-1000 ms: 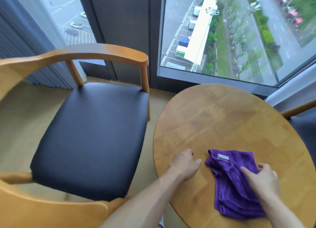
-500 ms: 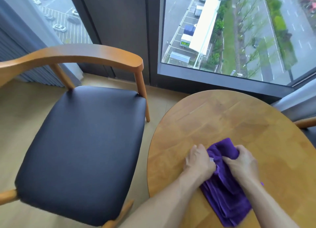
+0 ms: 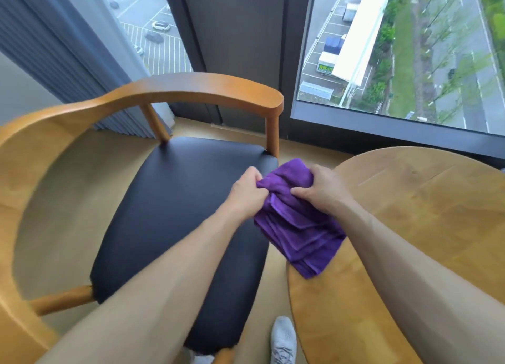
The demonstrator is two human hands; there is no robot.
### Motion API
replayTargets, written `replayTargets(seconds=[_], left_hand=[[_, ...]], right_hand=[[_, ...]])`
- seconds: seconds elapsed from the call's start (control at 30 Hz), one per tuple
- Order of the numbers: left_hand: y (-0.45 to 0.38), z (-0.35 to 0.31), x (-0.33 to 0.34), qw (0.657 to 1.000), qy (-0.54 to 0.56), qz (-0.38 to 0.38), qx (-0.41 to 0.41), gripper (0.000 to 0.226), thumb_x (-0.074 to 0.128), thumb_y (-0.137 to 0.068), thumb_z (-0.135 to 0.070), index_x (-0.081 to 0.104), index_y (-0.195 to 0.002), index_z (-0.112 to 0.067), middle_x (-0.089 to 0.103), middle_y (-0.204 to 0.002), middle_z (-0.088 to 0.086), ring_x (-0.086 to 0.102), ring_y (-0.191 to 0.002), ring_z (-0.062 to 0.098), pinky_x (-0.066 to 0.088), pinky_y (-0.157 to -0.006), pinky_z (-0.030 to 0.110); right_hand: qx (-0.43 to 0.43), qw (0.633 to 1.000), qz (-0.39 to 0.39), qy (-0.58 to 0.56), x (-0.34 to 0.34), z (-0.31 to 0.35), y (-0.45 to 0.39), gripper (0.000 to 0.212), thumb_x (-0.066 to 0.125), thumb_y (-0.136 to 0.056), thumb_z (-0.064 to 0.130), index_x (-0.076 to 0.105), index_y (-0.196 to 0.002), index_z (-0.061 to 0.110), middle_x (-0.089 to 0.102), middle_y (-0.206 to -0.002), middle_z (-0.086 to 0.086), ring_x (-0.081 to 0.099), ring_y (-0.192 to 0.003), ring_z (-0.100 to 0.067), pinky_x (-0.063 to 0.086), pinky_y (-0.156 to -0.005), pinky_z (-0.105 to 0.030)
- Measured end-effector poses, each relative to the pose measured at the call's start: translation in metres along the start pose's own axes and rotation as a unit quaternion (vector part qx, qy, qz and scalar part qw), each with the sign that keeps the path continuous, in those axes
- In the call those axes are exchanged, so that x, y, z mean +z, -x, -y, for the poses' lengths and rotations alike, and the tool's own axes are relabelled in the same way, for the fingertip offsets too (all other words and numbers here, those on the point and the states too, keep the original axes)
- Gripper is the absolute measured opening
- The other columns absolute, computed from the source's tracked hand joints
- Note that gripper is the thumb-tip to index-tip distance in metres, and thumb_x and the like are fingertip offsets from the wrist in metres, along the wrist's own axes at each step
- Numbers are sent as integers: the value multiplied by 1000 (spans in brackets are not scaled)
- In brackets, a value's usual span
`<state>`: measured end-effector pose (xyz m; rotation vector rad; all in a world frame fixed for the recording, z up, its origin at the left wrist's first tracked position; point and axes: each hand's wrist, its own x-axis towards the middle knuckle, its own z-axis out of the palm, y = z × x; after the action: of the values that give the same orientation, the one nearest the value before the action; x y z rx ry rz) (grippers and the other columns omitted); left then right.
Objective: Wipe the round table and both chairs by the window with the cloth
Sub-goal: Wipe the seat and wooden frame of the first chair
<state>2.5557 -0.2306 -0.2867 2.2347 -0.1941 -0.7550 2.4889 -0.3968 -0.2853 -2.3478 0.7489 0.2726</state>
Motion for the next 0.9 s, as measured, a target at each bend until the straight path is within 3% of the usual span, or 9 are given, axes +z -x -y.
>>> replayTargets(seconds=[0.1, 0.23, 0.3, 0.4, 0.47, 0.57, 0.7, 0.8, 0.9], left_hand=[[-6, 31, -59, 1000, -4, -20, -5, 17, 54, -78, -3, 52, -79, -19, 55, -71, -2, 47, -65, 15, 36, -49, 25], [-14, 68, -141, 999, -24, -40, -10, 19, 60, -75, 0, 62, -82, -18, 66, -77, 5, 53, -68, 19, 38, -58, 26], [-21, 83, -172, 995, -53, -89, -13, 21, 62, -76, 0, 67, -88, -16, 70, -85, 7, 58, -76, 21, 41, -63, 25], [-33, 104, -196, 966, -108, -236, -7, 28, 67, -81, -13, 66, -109, -18, 66, -105, 8, 59, -98, 26, 45, -81, 29], [-41, 118, -202, 944, -172, -282, 5, 38, 69, -84, -23, 61, -121, -21, 57, -119, 9, 53, -113, 31, 39, -97, 39], [-56, 143, -196, 951, -213, -221, 27, 38, 66, -87, -26, 58, -124, -21, 54, -125, 9, 53, -117, 32, 40, -96, 42], [-74, 173, -165, 957, -265, -114, 12, 45, 57, -93, -45, 54, -131, -21, 49, -134, 10, 48, -123, 32, 43, -98, 45], [-92, 173, -136, 941, -313, -124, -42, 71, 41, -90, -70, 39, -143, -22, 40, -143, 12, 36, -132, 37, 40, -99, 55], [-107, 160, -104, 921, -349, -144, -93, 90, 39, -84, -78, 23, -150, -20, 29, -147, 17, 30, -129, 40, 37, -92, 58]], right_hand=[[29, 987, 99, -126, 25, 45, -5, 31, 79, -76, 36, 66, -87, 10, 67, -88, -7, 64, -84, -26, 52, -72, -37], [73, 914, 254, -308, 75, 98, -3, 28, 74, -84, 23, 67, -108, 10, 71, -103, -7, 68, -89, -20, 57, -71, -33], [61, 888, 261, -374, 105, 125, -8, 22, 70, -88, 17, 66, -109, 9, 71, -103, -9, 68, -89, -21, 57, -74, -34], [91, 862, 177, -465, 141, 154, -30, 17, 62, -93, 8, 55, -108, 7, 62, -90, -12, 61, -73, -21, 53, -66, -31], [116, 906, 100, -394, 159, 160, -52, 24, 61, -90, 8, 54, -114, 7, 59, -85, -9, 58, -71, -21, 55, -68, -34], [99, 972, 60, -206, 176, 153, -66, 29, 61, -86, 17, 60, -115, 17, 63, -94, -1, 61, -85, -22, 52, -80, -34], [96, 987, 48, -119, 198, 135, -61, 27, 57, -87, 17, 63, -113, 19, 66, -99, 1, 63, -98, -21, 39, -78, -20], [82, 990, 24, -115, 206, 125, -60, 27, 50, -89, 12, 64, -112, 18, 64, -94, 5, 61, -94, -17, 38, -78, -20], [108, 973, 17, -206, 205, 117, -61, 27, 50, -90, 7, 64, -112, 15, 69, -93, 1, 64, -87, -17, 51, -83, -30]])
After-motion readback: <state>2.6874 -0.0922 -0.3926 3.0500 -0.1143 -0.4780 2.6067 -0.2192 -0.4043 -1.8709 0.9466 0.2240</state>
